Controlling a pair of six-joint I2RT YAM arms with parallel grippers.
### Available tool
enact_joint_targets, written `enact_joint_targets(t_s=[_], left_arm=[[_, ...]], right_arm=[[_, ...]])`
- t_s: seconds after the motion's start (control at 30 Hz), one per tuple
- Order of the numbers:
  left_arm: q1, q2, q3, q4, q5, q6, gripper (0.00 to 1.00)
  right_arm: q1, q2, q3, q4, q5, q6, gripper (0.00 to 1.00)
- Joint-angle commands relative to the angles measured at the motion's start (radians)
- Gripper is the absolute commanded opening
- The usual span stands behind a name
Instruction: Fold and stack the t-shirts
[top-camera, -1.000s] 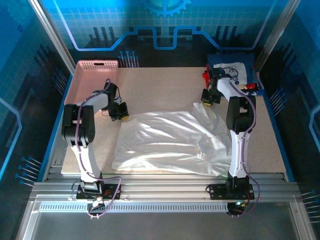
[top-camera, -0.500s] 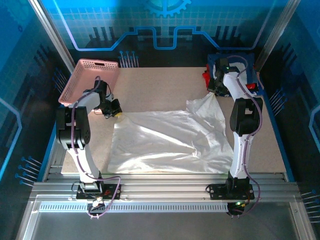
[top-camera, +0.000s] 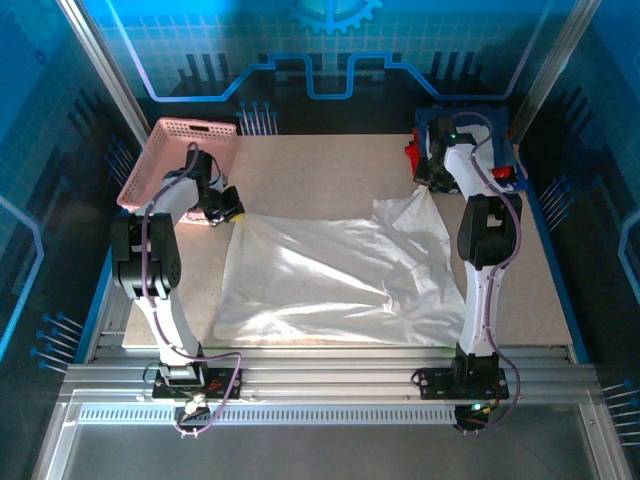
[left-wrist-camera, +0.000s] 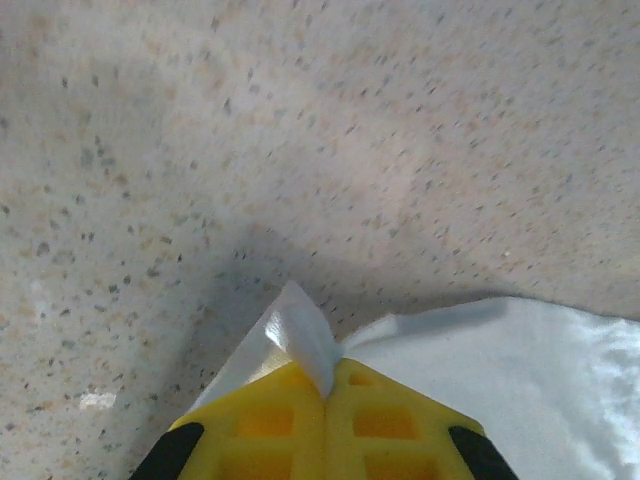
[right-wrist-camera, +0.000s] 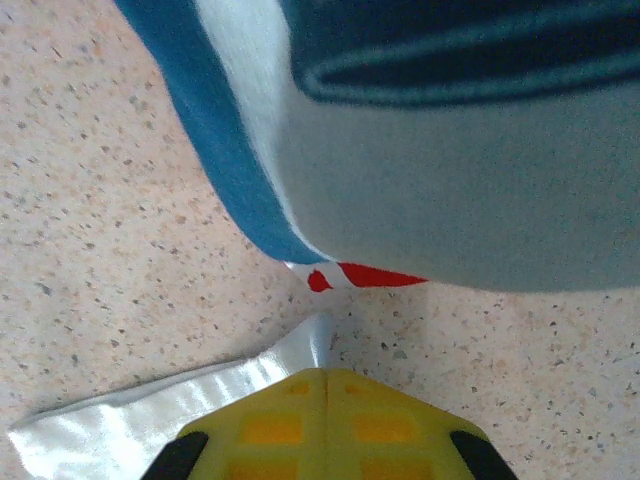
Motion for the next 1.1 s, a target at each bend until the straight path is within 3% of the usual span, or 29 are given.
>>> enact_joint_targets(t_s=[0.0,0.3,0.5,1.07], left_arm=[[0.019,0.013,0.051,-0.025,0.018,0.027,0.0],[0.03,0.032,0.062,-0.028,0.024,0.037,0.0],[0.03,0.01,0.057,-0.016,0.047,0.061,0.0],[0.047,-0.11,-0.08,0.01,0.024,0.154,0.0]], right_arm=[[-0.007,0.012,0.061,-0.014,0.006,-0.018,0.0],[-0.003,-0.009,0.054,-0.002,0.001,-0.009,0.0],[0.01,-0.126,-0.058,0.059,-0.023,-0.012,0.0],[0.01,-0.596,-0.639,0.163,-0.02,0.05,0.0]])
